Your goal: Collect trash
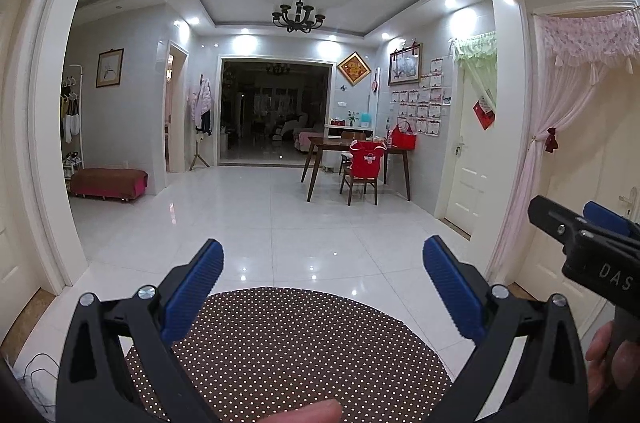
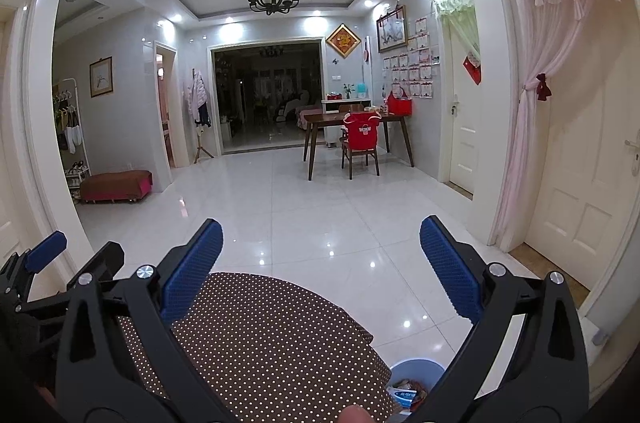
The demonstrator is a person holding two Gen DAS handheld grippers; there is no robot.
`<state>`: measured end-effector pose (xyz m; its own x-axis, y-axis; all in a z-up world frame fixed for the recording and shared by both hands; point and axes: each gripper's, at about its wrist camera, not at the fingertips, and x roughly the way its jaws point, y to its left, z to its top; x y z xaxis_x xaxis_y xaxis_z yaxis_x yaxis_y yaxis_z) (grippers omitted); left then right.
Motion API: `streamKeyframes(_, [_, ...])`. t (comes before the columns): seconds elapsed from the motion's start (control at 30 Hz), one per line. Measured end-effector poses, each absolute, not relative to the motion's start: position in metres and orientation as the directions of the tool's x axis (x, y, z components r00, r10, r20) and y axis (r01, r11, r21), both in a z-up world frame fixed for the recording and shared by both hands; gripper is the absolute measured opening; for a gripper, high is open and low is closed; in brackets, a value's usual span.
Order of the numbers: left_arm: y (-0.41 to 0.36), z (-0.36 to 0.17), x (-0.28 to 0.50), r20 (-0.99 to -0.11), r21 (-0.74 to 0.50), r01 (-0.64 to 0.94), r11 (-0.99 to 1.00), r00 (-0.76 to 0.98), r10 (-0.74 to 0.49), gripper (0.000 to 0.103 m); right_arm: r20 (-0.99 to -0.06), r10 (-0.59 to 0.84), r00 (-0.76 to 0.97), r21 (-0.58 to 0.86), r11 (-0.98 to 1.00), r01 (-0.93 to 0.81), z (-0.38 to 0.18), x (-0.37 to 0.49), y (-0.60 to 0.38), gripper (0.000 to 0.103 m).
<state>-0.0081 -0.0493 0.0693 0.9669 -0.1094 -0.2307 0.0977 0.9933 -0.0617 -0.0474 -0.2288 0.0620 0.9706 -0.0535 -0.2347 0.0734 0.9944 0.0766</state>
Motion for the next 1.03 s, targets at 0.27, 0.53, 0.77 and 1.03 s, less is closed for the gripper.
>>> streamKeyframes(0.27, [-0.0509,0.067,-0.009,-0.233,-0.058,0.098,0.994,0.966,-0.109,0.098,-0.237,-0.046,0.97,0.086,0.994,0.068,0.0617,-0.0462,-0.2322,0.097])
streamKeyframes(0.53, [-0.0515,0.0662,-0.0097,-0.231,-0.057,0.098,0.993,0.967,-0.109,0.098,-0.236,-0.042,0.971,0.093,0.994,0.065,0.0618,-0.047,-0.2304,0.097])
streamKeyframes(0.77, [-0.0498,0.0633,-0.0092,-0.226,-0.053,0.105,0.993,0.967,-0.115,0.098,-0.239,-0.042,0.97,0.095,0.993,0.066,0.0638,-0.048,-0.2307,0.097])
streamKeyframes(1.03, [-0.0455,0.0626,-0.004,-0.237,-0.062,0.096,0.993,0.966,-0.108,0.098,-0.242,-0.04,0.969,0.095,0.993,0.065,0.066,-0.0449,-0.2326,0.097])
